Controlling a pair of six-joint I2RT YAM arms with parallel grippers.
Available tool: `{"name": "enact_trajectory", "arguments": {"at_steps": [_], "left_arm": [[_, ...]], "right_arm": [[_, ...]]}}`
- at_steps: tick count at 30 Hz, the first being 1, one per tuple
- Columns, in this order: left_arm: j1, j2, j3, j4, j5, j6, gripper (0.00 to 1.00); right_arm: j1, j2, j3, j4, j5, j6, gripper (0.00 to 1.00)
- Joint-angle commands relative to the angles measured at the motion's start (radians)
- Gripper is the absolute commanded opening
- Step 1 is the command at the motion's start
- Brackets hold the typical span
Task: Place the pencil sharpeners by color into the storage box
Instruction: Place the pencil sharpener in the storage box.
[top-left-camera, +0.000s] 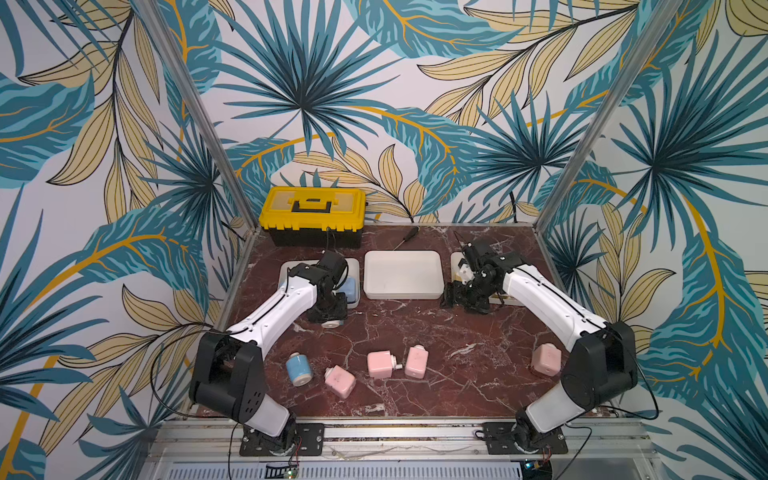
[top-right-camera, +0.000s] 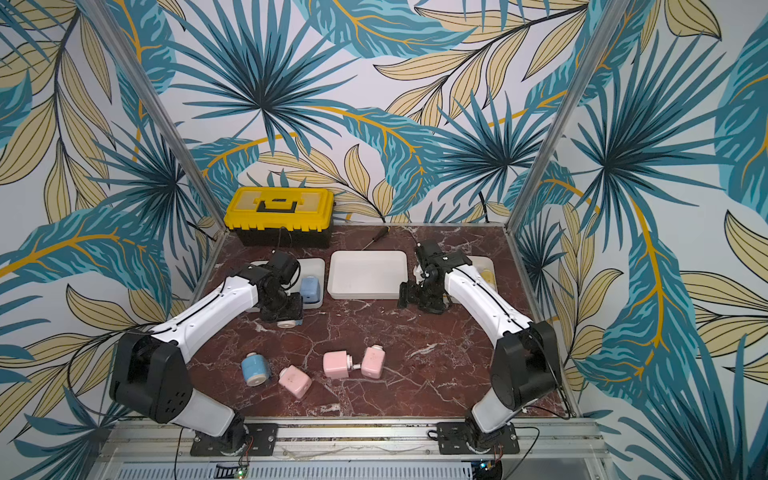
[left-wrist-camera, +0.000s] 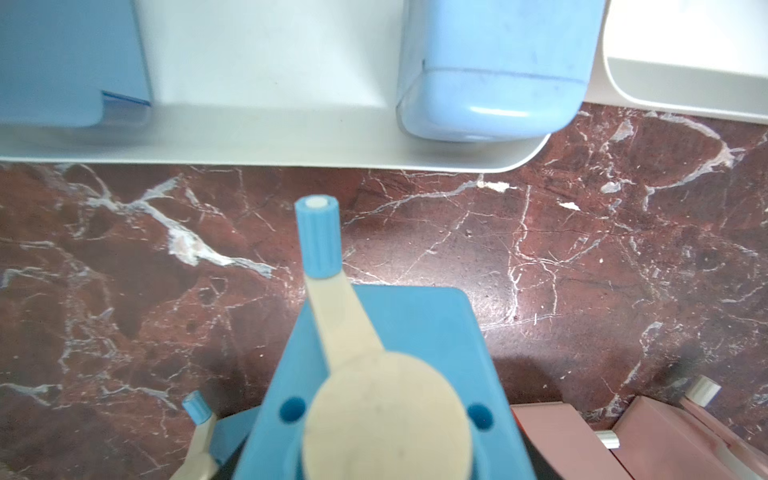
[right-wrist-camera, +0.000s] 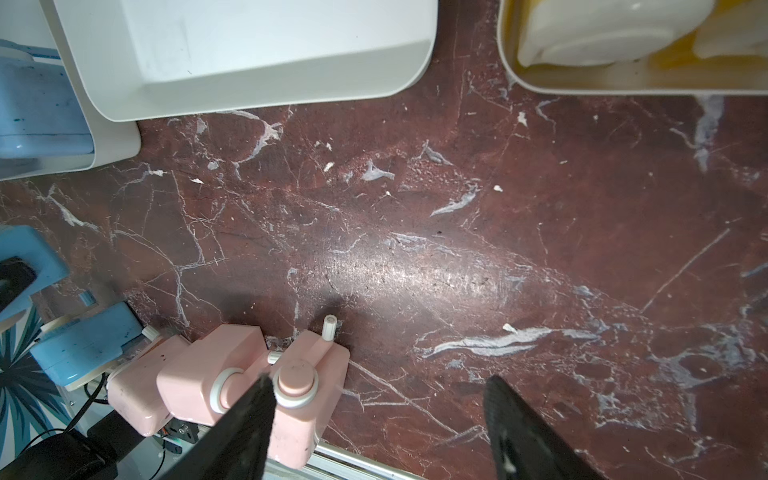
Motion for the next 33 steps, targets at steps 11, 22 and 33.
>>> {"name": "enact_trajectory", "arguments": {"at_steps": [11, 22, 33], "left_arm": [[0.117, 0.06, 0.2, -0.015, -0.02, 0.182, 0.44], [0.19, 0.131, 0.295, -0.013, 0.0, 0.263, 0.44], [0.209, 0.274, 0.373, -0.013, 0.043, 0.321, 0.43]], "right_arm": [[0.003, 0.021, 0.06, -0.074, 0.027, -0.01, 0.8], [0.003, 0.024, 0.079, -0.084, 0.042, -0.007, 0.8], [0.003, 0.037, 0.115, -0.108, 0.052, -0.004, 0.8]]}}
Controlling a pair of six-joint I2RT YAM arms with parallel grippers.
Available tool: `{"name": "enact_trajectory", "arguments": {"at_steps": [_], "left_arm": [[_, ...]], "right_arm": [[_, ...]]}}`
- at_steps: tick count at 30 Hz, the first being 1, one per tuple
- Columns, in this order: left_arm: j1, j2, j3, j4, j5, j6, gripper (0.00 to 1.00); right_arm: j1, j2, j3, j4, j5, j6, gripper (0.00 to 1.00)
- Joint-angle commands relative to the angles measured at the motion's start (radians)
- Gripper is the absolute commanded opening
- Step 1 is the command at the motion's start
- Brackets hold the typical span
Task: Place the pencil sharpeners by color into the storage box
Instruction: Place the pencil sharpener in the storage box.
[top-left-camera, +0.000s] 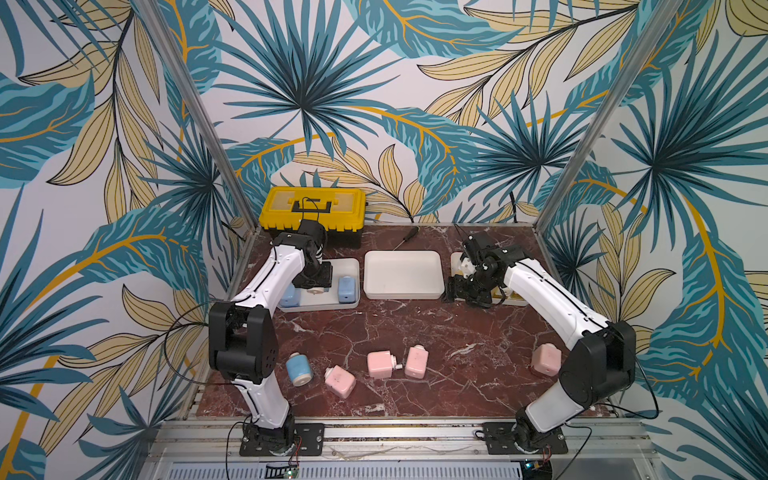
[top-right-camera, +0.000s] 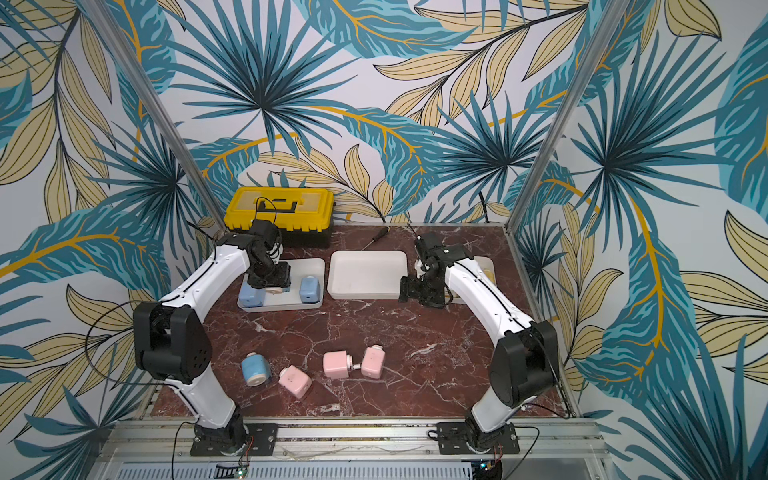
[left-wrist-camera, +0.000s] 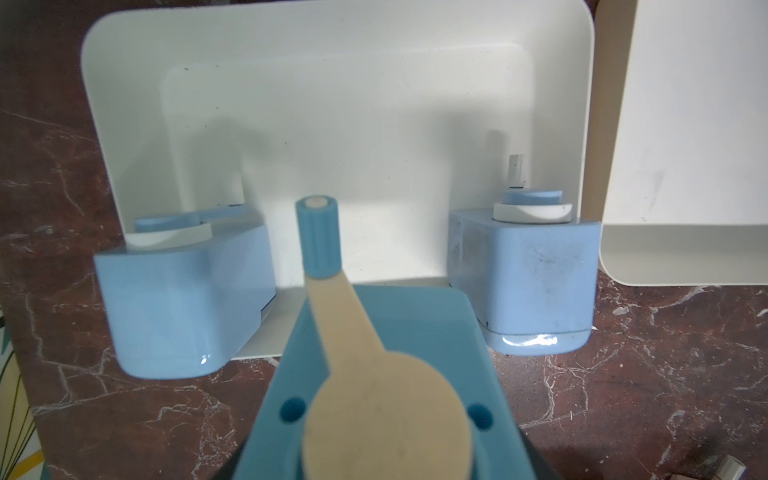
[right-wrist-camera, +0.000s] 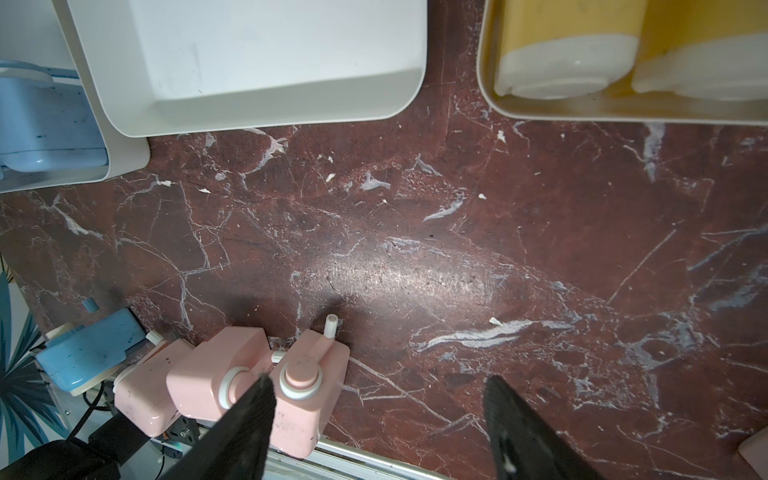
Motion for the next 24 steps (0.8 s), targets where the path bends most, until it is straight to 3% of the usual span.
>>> {"name": "enact_trajectory", "arguments": {"at_steps": [1, 24], "left_arm": [[0.009, 0.036, 0.048, 0.002, 0.028, 0.039, 0.42], [0.01, 0.204, 0.075, 0.003, 0.043, 0.058, 0.4]], "right_arm": [[0.003, 0.021, 0.022, -0.03, 0.014, -0.002, 0.8], [0.002, 0.023, 0.014, -0.033, 0.01, 0.005, 0.8]]}}
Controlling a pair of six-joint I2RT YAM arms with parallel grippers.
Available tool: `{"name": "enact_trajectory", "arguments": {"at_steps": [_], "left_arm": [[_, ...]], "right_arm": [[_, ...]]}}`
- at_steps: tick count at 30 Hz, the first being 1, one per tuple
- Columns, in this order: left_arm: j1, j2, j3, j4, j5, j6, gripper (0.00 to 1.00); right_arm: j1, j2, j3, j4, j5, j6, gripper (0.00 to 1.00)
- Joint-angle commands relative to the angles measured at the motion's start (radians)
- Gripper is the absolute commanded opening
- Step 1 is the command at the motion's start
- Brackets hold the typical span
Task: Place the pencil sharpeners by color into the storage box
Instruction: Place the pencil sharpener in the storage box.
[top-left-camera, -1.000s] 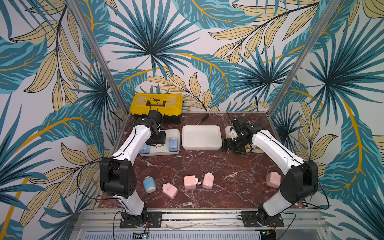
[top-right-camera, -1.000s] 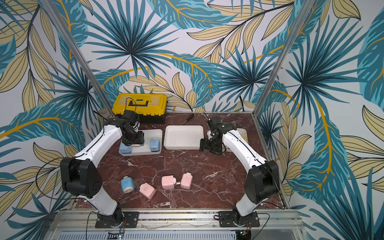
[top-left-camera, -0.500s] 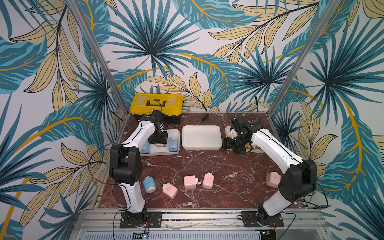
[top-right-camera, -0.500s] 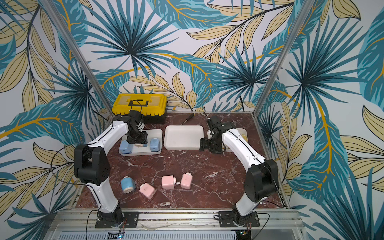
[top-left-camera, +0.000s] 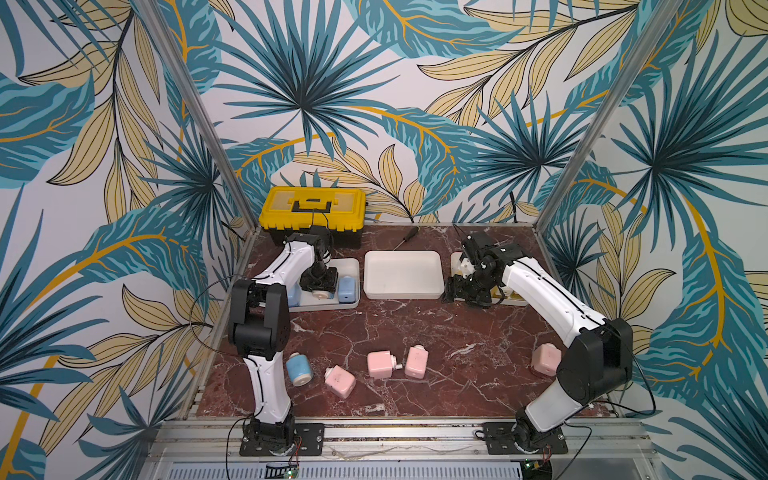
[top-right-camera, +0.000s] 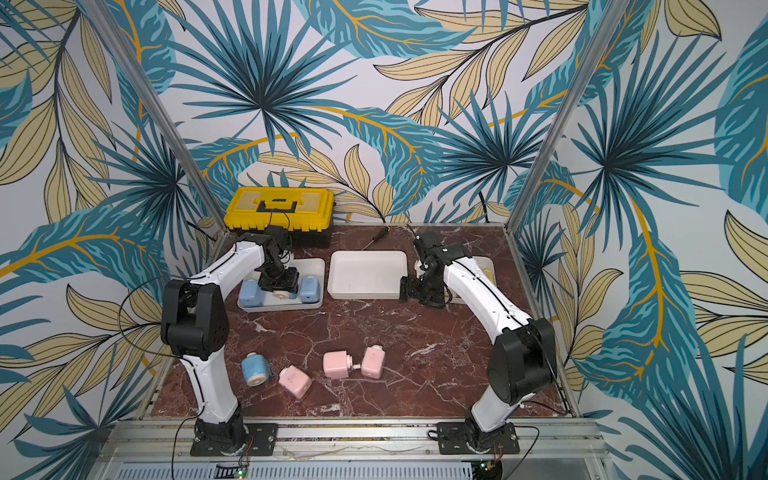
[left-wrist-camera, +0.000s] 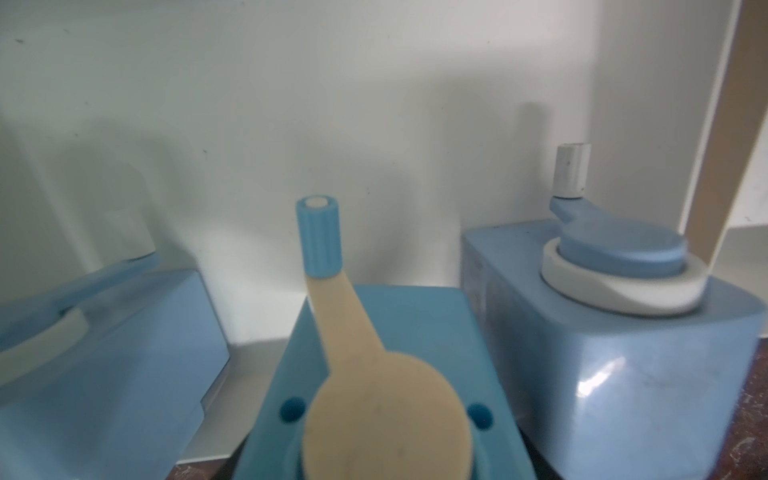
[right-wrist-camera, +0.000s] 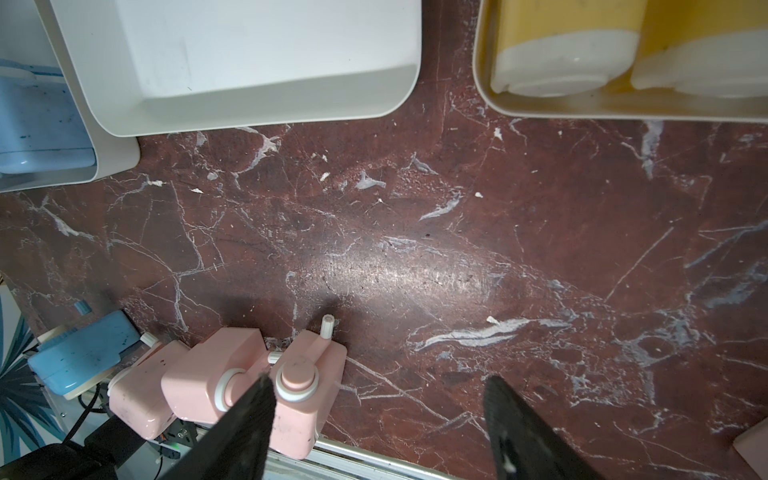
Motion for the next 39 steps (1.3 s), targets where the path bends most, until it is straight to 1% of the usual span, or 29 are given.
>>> {"name": "enact_trajectory", "arguments": {"at_steps": [1, 7, 18, 34, 37, 39], "left_arm": [[0.009, 0.016, 0.018, 0.002, 0.014, -0.005, 0.4], [0.01, 0.021, 0.014, 0.002, 0.018, -0.017, 0.4], [0.008, 0.021, -0.006, 0.002, 0.042, -0.08, 0.4], [0.008, 0.067, -0.002, 0.002, 0.046, -0.095, 0.4], [0.008, 0.072, 0.002, 0.003, 0.049, -0.098, 0.41], [0.008, 0.076, 0.005, 0.003, 0.051, -0.1, 0.44]], "right_arm": [[0.003, 0.004, 0.001, -0.024, 0.007, 0.005, 0.8], [0.004, 0.004, -0.003, -0.021, 0.007, 0.006, 0.8], [0.003, -0.007, -0.019, -0.017, 0.005, 0.003, 0.8], [0.003, -0.01, -0.026, -0.018, 0.011, 0.003, 0.8], [0.003, -0.006, -0.026, -0.021, 0.013, 0.003, 0.8], [0.003, -0.006, -0.028, -0.021, 0.014, 0.003, 0.8]]}}
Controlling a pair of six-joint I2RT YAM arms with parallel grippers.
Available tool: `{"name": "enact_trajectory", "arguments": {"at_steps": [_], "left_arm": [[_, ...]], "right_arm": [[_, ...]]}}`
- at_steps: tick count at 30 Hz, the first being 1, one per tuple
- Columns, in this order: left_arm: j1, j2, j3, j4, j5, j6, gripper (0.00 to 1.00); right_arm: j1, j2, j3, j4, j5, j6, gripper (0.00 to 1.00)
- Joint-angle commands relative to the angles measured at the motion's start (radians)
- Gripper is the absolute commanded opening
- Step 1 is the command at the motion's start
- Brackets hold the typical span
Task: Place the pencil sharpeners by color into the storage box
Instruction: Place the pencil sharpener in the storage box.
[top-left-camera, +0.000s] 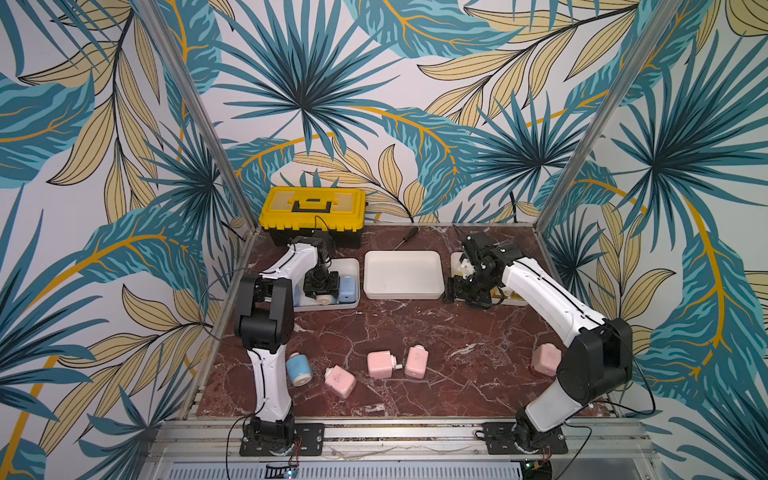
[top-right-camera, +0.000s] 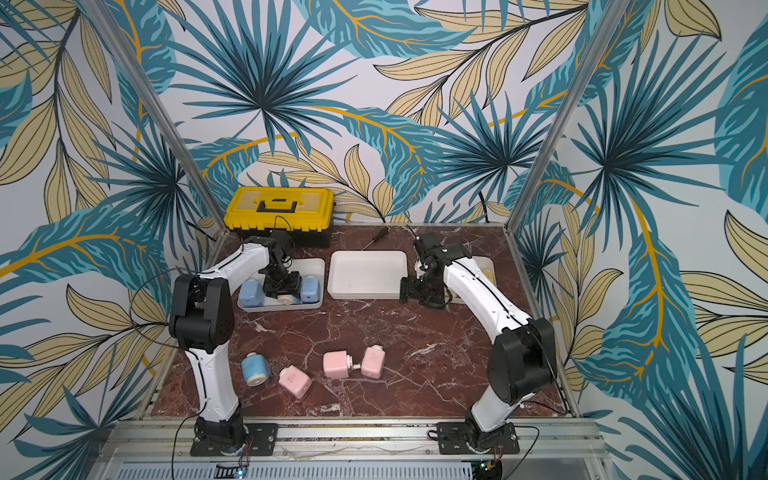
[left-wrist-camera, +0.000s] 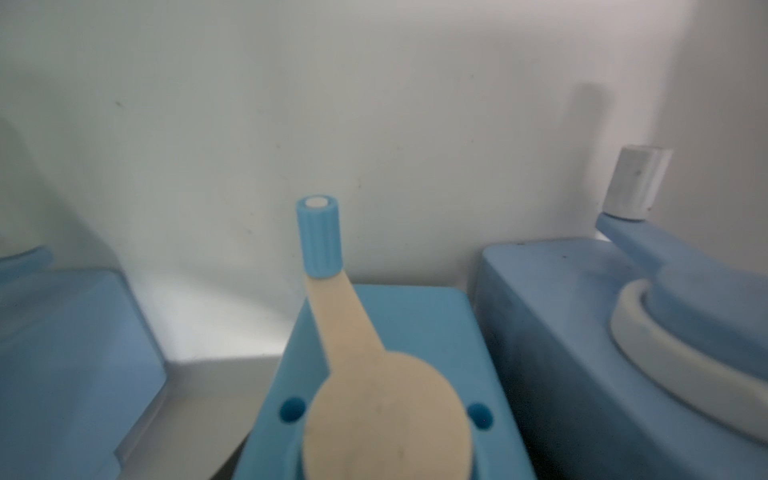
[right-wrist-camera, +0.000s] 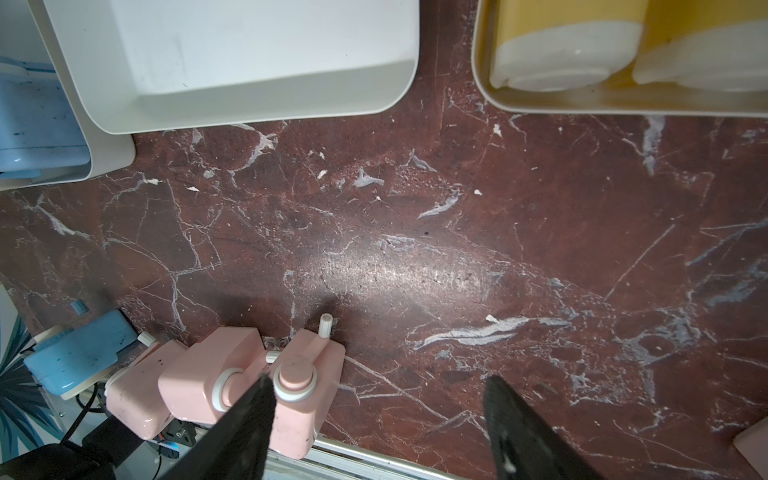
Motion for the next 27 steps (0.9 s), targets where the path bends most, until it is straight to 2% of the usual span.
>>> {"name": "enact_trajectory", "arguments": {"at_steps": [1, 6, 17, 27], "left_arm": [[0.007, 0.012, 0.007, 0.002, 0.01, -0.01, 0.45], [0.007, 0.016, 0.01, 0.002, 0.012, -0.014, 0.54], [0.007, 0.002, 0.027, 0.001, 0.019, -0.026, 0.65], [0.007, -0.01, 0.033, 0.0, 0.026, -0.033, 0.69]], "right_arm": [[0.003, -0.006, -0.022, -0.022, 0.016, 0.003, 0.8], [0.003, -0.006, -0.023, -0.022, 0.017, 0.002, 0.8], [0.003, -0.012, -0.034, -0.012, 0.013, 0.002, 0.8], [0.003, -0.018, -0.04, -0.007, 0.011, 0.005, 0.8]]}}
